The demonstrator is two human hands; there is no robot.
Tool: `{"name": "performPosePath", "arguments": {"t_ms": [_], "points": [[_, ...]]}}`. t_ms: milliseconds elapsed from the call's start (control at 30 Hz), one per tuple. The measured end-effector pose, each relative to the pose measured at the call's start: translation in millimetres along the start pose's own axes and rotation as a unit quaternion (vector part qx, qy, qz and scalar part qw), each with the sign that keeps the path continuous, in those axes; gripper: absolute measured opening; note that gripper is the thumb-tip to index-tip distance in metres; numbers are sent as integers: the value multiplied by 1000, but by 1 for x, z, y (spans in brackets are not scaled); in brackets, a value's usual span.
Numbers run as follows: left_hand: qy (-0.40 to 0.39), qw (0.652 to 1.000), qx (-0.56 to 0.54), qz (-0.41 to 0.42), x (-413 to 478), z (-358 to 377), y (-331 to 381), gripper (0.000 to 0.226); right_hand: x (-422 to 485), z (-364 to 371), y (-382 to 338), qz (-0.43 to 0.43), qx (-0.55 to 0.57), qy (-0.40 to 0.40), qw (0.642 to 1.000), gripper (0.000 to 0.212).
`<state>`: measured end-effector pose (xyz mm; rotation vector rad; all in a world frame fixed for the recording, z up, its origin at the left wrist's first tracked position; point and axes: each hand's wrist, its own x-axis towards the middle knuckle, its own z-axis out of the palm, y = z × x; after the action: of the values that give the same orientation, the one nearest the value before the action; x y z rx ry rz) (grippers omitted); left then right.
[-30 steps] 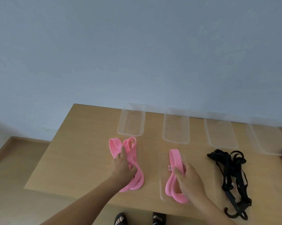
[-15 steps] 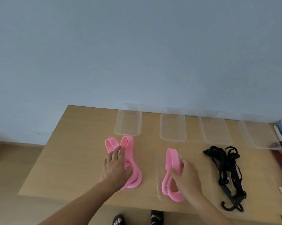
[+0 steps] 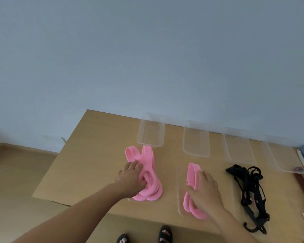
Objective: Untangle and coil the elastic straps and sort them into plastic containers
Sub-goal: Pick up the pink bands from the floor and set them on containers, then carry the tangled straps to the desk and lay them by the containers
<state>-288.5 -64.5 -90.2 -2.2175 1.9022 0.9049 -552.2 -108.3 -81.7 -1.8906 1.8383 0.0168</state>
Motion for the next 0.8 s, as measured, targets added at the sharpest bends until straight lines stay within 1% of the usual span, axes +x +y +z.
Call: {"name": "performPosePath", "arguments": {"t_ms": [67, 100, 167, 200, 267, 300, 400, 433, 500, 600, 667, 733, 800], "points": [[12, 1000, -4, 1, 0, -13, -3, 67, -1, -4, -12, -25, -7, 18, 999, 54], [20, 1000, -7, 3, -2, -19, -5, 64, -1, -6, -20, -40, -17, 19, 999, 54], [38, 999, -20, -6, -13, -28, -10, 60, -3, -7, -39, -74, -44, 12, 996, 44], [50, 998, -34, -18, -21, -30, -13, 60, -5, -7, -49, -97, -59, 0, 994, 42], [75, 994, -67, -48, -41, -32, -20, 60, -9, -7, -72, -153, -74, -40, 985, 50], [87, 990, -86, -68, -53, -32, -23, 61, -11, -7, -84, -184, -73, -54, 979, 50], [132, 970, -156, -134, -96, -32, -32, 62, -22, -9, -122, -279, -60, -87, 955, 42], [152, 959, -180, -157, -116, -29, -35, 61, -29, -5, -135, -312, -57, -100, 943, 45], [188, 942, -211, -181, -148, -27, -39, 59, -42, 0, -157, -351, -49, -114, 928, 57], [257, 901, -253, -241, -217, -14, -47, 57, -82, 18, -191, -424, -38, -153, 892, 63], [301, 865, -286, -282, -263, 1, -54, 56, -116, 31, -211, -472, -36, -181, 862, 63], [342, 814, -343, -321, -310, 21, -61, 54, -156, 44, -225, -519, -40, -211, 828, 64], [384, 744, -428, -341, -355, 44, -67, 48, -195, 57, -236, -562, -52, -237, 791, 65]]}}
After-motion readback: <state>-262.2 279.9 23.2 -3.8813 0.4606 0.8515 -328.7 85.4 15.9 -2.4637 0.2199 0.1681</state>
